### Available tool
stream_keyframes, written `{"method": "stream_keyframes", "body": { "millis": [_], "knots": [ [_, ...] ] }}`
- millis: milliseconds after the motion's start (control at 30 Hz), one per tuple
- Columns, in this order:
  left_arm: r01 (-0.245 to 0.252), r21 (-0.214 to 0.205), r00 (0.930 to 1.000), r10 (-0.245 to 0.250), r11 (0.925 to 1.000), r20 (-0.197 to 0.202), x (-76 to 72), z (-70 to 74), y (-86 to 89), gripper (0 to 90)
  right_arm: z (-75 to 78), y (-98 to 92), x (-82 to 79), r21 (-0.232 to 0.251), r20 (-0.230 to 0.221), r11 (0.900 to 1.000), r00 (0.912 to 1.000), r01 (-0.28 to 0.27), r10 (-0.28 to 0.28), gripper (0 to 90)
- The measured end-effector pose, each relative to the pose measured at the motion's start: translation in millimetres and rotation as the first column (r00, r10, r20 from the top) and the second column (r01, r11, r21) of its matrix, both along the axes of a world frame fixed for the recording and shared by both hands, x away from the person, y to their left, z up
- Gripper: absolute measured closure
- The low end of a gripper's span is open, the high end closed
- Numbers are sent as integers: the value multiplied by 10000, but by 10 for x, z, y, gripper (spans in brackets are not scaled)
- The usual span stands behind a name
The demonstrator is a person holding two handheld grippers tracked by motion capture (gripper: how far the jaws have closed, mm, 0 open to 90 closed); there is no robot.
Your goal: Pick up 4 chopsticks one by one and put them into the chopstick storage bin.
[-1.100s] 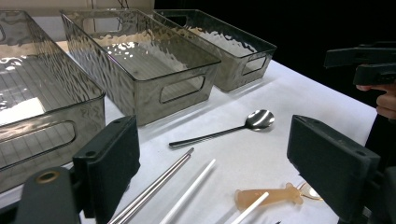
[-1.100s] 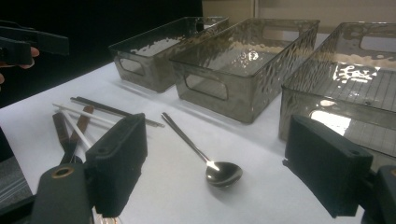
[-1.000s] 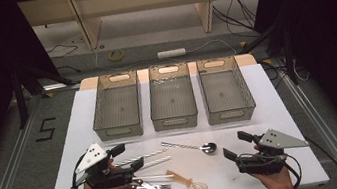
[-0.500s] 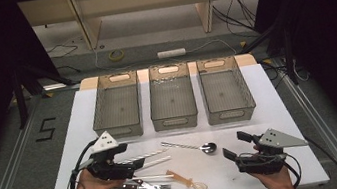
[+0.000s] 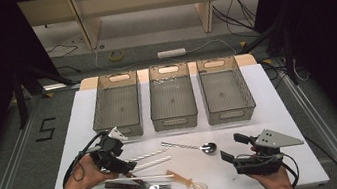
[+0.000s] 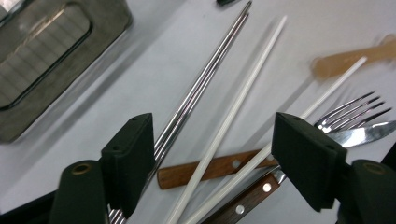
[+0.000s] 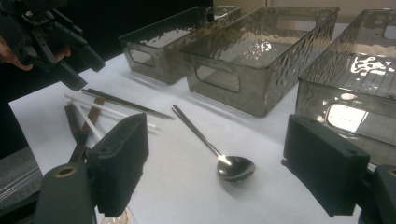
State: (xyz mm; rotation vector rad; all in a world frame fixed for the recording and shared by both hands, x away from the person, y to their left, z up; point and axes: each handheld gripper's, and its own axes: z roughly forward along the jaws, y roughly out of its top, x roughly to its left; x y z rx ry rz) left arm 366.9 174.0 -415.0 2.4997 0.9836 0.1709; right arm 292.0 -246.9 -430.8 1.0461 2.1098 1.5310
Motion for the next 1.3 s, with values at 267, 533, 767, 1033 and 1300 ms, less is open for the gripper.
{"method": "stream_keyframes", "body": {
  "millis": [267, 533, 767, 1033, 1300],
  "knots": [
    [70, 909, 9976, -7, 9958, -692, 32, -171, 107, 419, -6, 18, 5, -84, -82, 9999, 9999, -113, 112, 234],
    [-10, 1351, 9924, 177, 9908, -1219, 47, -284, 183, 533, -6, 24, 11, -117, -116, 9998, 9998, -141, 140, 235],
    [203, 1593, 9902, 21, 9870, -1395, 57, -334, 213, 607, -9, 29, 10, -151, -136, 9997, 9997, -186, 184, 236],
    [376, 1631, 9877, -119, 9859, -1560, 60, -394, 212, 663, -12, 30, 14, -166, -162, 9997, 9997, -175, 173, 238],
    [684, 1717, 9885, -435, 9828, -1447, 57, -402, 227, 744, -11, 30, 15, -153, -172, 9998, 9997, -159, 157, 239]
  ]
}}
